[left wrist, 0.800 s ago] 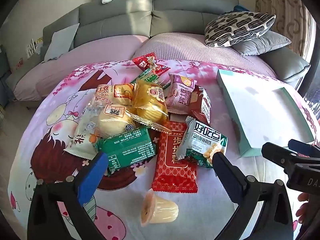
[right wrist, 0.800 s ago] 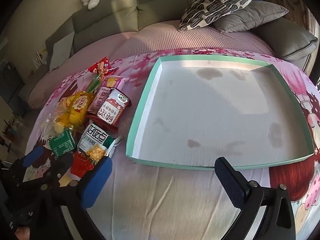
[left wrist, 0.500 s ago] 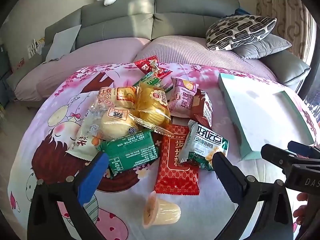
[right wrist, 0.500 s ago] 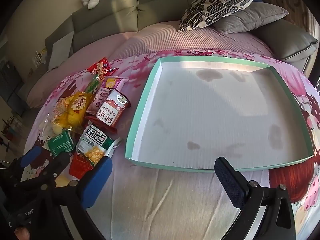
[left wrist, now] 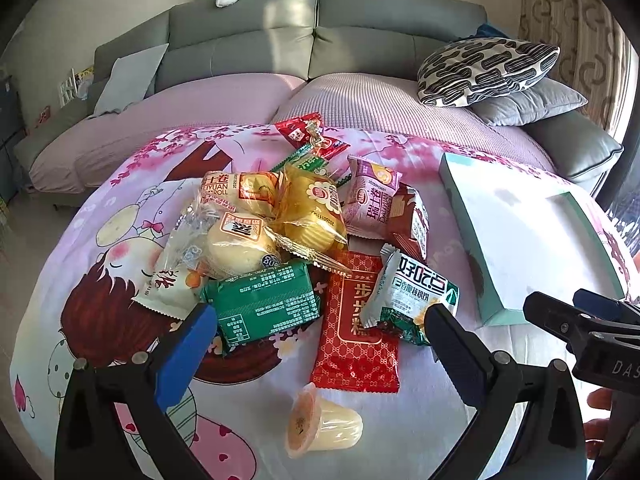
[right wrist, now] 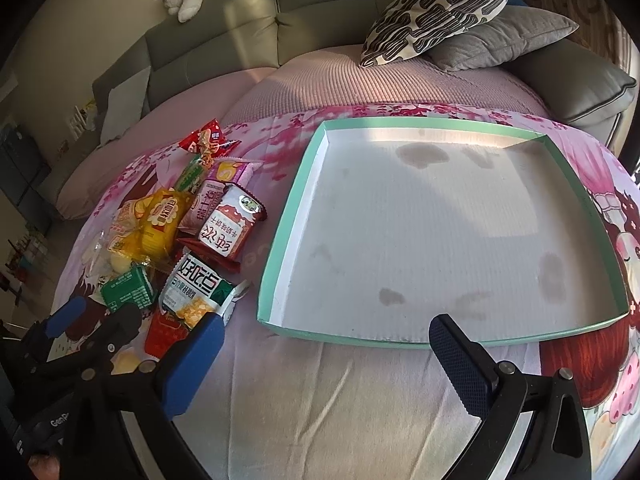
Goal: Organize snacks
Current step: 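Reach the left gripper to the yellow jelly cup and grasp it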
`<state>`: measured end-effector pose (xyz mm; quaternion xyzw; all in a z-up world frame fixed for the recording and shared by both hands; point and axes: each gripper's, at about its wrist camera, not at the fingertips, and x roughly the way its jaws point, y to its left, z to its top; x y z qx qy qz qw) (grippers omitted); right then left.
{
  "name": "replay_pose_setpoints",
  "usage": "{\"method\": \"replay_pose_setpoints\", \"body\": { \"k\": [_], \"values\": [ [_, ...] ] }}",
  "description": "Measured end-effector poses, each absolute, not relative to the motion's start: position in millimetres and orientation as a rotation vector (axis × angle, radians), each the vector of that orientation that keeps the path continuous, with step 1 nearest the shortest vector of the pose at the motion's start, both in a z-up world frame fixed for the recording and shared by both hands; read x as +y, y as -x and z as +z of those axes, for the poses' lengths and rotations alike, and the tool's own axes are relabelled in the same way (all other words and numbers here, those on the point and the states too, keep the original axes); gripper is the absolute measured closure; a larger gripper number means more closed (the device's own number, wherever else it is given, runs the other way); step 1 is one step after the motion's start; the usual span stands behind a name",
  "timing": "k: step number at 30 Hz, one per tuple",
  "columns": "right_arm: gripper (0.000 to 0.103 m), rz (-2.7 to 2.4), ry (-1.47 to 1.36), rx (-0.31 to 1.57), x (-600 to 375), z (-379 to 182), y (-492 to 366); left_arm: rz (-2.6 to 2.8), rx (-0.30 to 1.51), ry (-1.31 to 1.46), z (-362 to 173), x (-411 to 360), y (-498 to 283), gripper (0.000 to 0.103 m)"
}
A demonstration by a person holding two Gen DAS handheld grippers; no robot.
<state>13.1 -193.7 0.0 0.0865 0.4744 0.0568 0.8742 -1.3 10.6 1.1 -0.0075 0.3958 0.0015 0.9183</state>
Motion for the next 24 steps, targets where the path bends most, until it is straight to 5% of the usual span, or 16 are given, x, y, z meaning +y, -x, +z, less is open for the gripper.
{"method": "replay_pose_setpoints", "body": {
  "k": [24],
  "values": [
    [0.000,0.122,-0.149,0.999,-188.1,-4.9,-11.7,0.006,0.791,0.043,-0.6,16.9,2.6,0.000]
  ]
}}
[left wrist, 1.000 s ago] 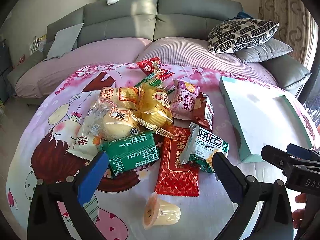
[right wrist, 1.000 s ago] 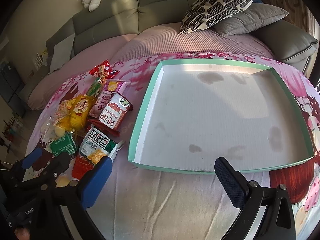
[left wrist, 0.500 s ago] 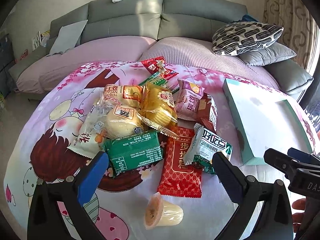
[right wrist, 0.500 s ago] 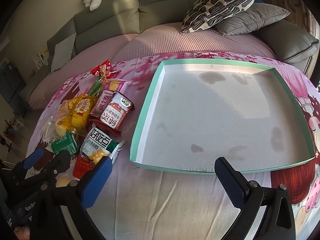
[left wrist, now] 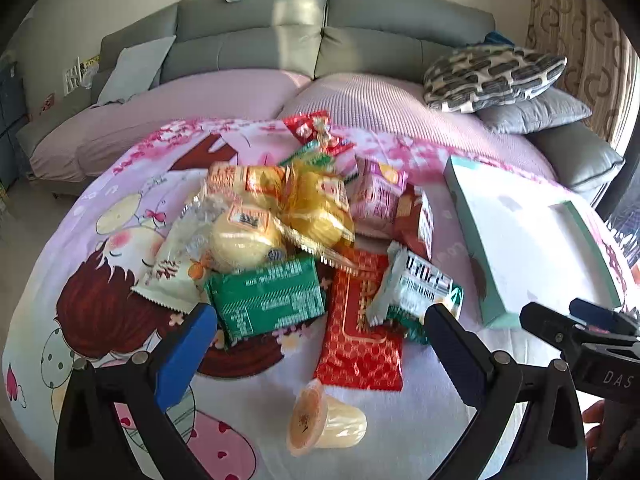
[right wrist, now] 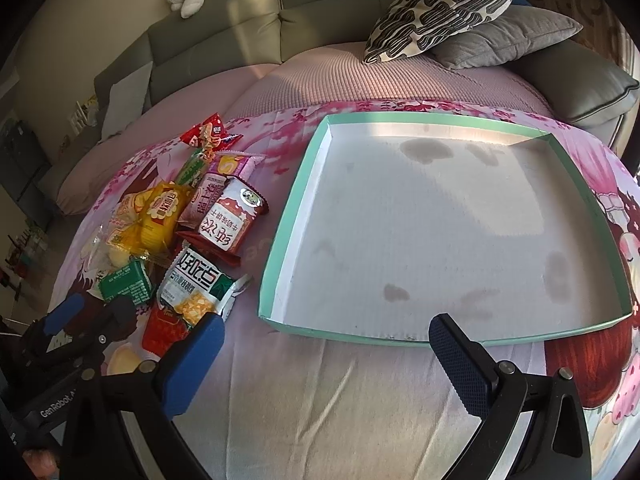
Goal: Organize snacks
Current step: 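Reach the left gripper to the yellow jelly cup and grasp it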
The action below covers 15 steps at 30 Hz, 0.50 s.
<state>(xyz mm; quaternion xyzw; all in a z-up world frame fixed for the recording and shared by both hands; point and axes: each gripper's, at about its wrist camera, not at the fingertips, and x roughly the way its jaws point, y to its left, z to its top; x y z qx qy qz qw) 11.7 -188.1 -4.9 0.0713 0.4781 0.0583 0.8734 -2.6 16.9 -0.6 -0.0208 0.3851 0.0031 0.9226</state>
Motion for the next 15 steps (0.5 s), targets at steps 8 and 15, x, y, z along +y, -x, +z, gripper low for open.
{"method": "replay_pose_setpoints", "body": {
  "k": [8,15],
  "values": [
    [0.000,0.120,-0.148,0.998,-188.6,-3.2,-10.1,-0.015,0.842,0.000,-3.6,11.6,5.2,0.000],
    [0.000,0.138,-0.135,0.991,-176.7,4.9,-5.5,-0.039,0.991,0.014,-24.9,11.5,13.6,0.000]
  ]
}}
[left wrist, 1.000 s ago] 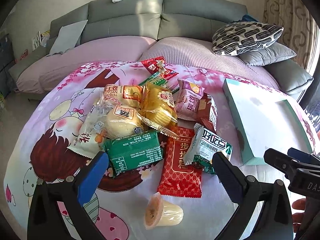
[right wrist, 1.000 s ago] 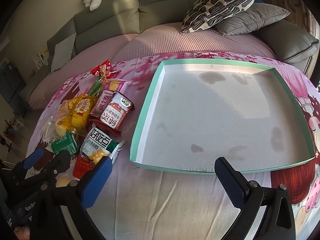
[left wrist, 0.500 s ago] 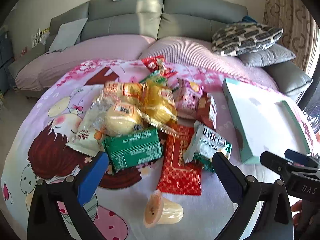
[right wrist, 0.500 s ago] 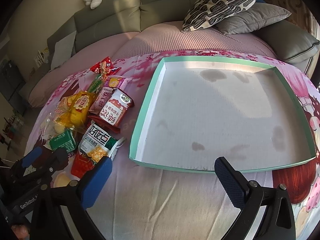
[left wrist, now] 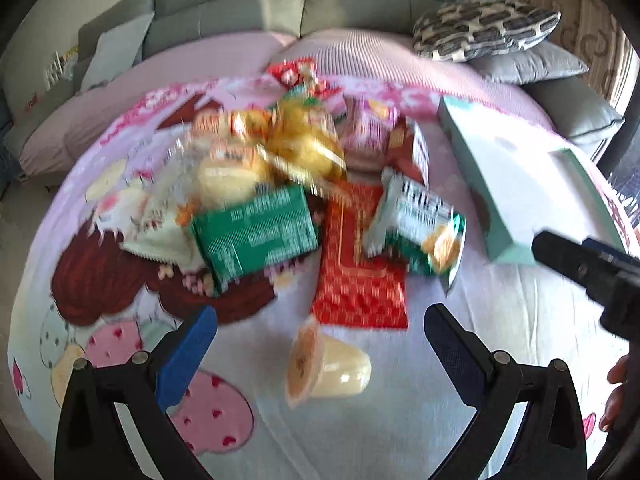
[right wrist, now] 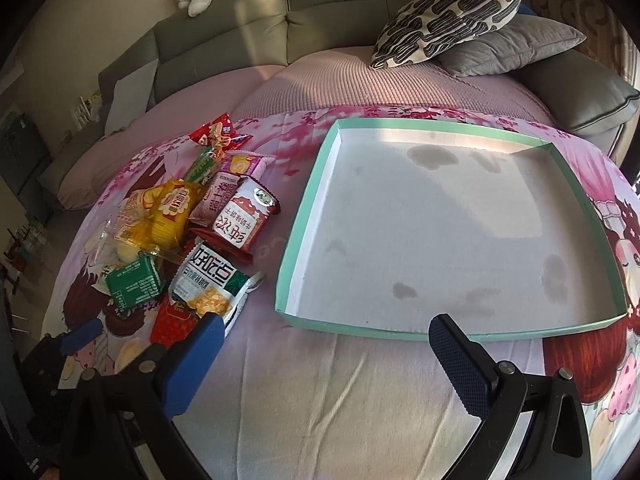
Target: Organize snacks
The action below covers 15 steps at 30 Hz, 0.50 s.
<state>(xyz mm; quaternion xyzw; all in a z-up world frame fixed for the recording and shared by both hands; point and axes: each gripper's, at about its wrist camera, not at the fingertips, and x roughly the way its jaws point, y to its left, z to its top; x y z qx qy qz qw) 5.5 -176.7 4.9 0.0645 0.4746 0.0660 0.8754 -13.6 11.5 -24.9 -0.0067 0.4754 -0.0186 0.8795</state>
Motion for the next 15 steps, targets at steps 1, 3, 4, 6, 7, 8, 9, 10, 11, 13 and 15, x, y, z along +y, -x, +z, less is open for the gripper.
{"method": "replay_pose_setpoints", "body": {
  "k": [1,3,4,6,7,8,9,10,11,13,15],
  "values": [
    [0.000,0.143,-0.130,0.994,-173.6,5.7,-5.1,-0.043,1.005,0.016,-27.6,11.6,15.2,0.000],
    [0.000,0.155,-0.121,0.988,-167.6,8.9,-3.2,-0.036,1.020,0.015,-31.9,11.8,18.2,0.001],
    [0.000,0.159,-0.117,0.985,-165.0,10.1,-2.1,-0.037,1.029,0.020,-32.6,12.1,19.1,0.005],
    [0.000,0.169,-0.110,0.985,-159.7,11.6,-1.0,-0.058,1.036,0.047,-33.7,13.5,21.8,0.020],
    [0.000,0.174,-0.106,0.987,-157.3,11.9,-0.7,-0.072,1.050,0.064,-34.0,13.6,22.9,0.029],
    [0.000,0.177,-0.100,0.988,-154.8,12.1,-0.7,-0.083,1.066,0.072,-34.5,13.2,23.4,0.032],
    [0.000,0.182,-0.095,0.988,-152.1,12.3,-0.4,-0.088,1.077,0.067,-35.9,12.4,23.5,0.037],
    [0.000,0.188,-0.090,0.987,-150.0,12.2,-0.6,-0.091,1.082,0.061,-37.1,11.4,24.2,0.043],
    [0.000,0.191,-0.088,0.987,-148.2,11.7,-1.2,-0.096,1.085,0.060,-37.7,10.7,25.2,0.047],
    [0.000,0.195,-0.094,0.995,-145.9,9.1,-2.9,-0.093,1.087,0.057,-37.5,11.2,24.5,0.057],
    [0.000,0.203,-0.094,1.005,-143.3,6.6,-4.3,-0.097,1.083,0.062,-37.4,12.4,25.9,0.057]
  ]
}}
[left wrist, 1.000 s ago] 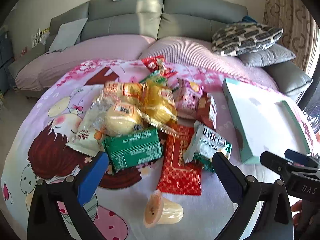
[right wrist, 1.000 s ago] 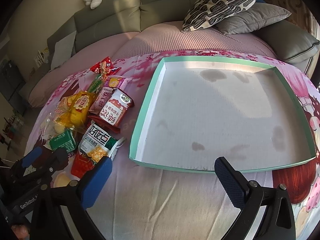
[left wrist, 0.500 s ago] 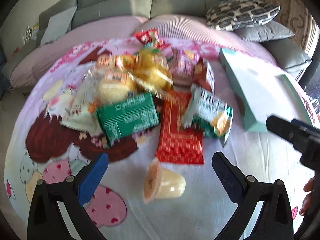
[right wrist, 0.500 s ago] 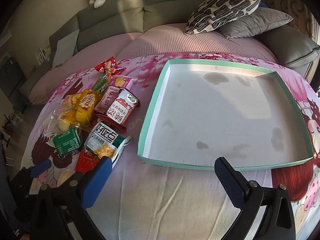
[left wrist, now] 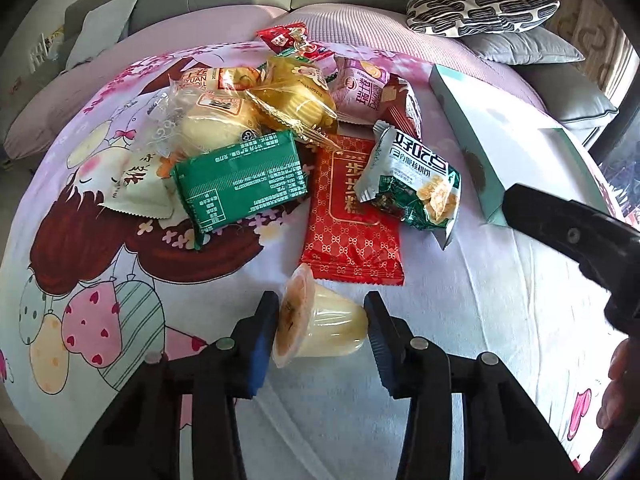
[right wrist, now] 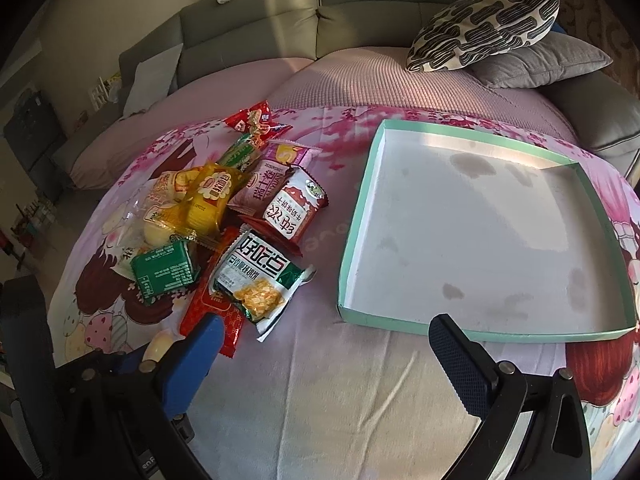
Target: Organize snacks
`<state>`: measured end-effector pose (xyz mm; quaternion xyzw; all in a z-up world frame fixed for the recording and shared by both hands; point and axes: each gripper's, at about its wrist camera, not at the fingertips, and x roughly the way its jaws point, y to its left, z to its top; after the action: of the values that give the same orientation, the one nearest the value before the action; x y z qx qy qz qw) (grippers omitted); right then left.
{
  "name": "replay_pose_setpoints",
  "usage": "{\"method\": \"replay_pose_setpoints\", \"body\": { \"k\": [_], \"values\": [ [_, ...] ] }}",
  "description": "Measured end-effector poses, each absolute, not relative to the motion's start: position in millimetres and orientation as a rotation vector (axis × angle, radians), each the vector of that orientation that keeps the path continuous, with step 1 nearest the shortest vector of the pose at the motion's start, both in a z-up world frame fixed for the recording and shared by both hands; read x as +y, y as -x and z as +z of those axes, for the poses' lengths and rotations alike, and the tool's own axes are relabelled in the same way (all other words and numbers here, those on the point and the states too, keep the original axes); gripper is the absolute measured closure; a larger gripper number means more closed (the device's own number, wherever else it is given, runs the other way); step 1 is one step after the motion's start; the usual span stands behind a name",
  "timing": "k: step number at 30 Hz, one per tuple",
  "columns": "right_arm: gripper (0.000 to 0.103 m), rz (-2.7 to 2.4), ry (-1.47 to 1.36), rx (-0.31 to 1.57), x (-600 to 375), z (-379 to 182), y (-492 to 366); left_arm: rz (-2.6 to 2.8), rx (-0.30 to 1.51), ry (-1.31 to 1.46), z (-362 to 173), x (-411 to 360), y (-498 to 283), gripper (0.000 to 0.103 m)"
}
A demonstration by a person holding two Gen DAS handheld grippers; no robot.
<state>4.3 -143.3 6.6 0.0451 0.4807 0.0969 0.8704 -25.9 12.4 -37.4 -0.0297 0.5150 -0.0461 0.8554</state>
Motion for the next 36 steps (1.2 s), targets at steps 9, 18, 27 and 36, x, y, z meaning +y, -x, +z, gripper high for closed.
{"method": "replay_pose_setpoints", "body": {
  "k": [9,18,27,36],
  "values": [
    [0.000,0.241,-0.052,0.966,-130.1,6.1,-8.5,-0.061,1.021,0.113,-24.0,28.3,21.5,0.064],
    [0.009,0.334,0.069,0.895,-99.6,2.3,-19.4,0.057,0.989,0.169,-23.5,61.9,10.9,0.064],
    [0.024,0.392,0.150,0.907,-75.8,-16.5,-37.9,0.056,0.990,0.198,-25.7,69.1,12.5,0.064],
    [0.024,0.410,0.157,0.912,-67.0,-26.3,-46.4,0.045,0.991,0.206,-26.7,70.6,13.3,0.064]
  ]
}}
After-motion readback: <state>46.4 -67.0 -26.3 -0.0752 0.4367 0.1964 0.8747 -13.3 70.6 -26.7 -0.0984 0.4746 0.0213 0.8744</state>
